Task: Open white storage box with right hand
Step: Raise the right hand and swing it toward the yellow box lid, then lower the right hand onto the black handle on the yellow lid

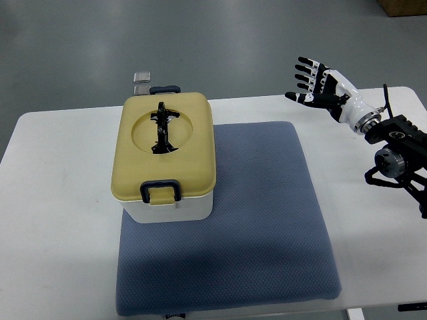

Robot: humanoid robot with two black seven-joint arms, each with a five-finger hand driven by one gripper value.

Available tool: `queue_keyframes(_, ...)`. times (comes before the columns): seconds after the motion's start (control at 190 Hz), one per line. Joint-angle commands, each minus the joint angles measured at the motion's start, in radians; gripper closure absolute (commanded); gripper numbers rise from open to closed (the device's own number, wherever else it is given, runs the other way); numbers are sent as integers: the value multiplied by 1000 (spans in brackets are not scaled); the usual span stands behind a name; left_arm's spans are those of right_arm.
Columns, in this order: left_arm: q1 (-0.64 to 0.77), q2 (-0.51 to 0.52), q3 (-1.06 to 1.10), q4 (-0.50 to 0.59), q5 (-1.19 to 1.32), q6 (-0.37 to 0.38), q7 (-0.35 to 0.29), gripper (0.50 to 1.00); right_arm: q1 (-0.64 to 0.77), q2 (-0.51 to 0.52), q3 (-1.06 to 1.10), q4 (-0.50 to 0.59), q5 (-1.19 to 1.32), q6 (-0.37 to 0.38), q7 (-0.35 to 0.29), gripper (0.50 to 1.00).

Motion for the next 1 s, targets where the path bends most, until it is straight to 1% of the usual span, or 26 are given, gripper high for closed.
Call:
queue_keyframes(0.0,0,0,0,2,0,0,0,500,38,-4,0,0,-68,14,-2,576)
queue_keyframes(0.095,0,0,0,4,0,0,0,500,81,-5,-2,0,-150,22,-2,576)
queue_keyframes(0.332,0,0,0,4,0,0,0,500,179,-5,-2,1,-328,72,-4,579)
queue_keyframes(0.479,-2,0,0,6,0,0,-2,500,253,-7,-48,9,-446,88,-2,579)
queue_keyframes(0.695,-2,0,0,6,0,0,0,500,404,-27,-163,63,-630,103,9,581)
queue_keyframes(0.826,-2,0,0,6,0,0,0,500,518,-27,-275,110,-725,105,13,583)
queue_keyframes(0.863,-2,0,0,6,0,0,0,500,558,-27,-322,129,-752,106,24,583)
queue_keyframes(0.9,-2,0,0,6,0,0,0,500,558,-27,-322,129,-752,106,24,583)
queue_keyframes(0.905,-2,0,0,6,0,0,-2,500,605,-21,-373,142,-781,106,38,583)
queue_keyframes(0.995,-2,0,0,6,0,0,-2,500,685,-8,-464,150,-828,106,62,583)
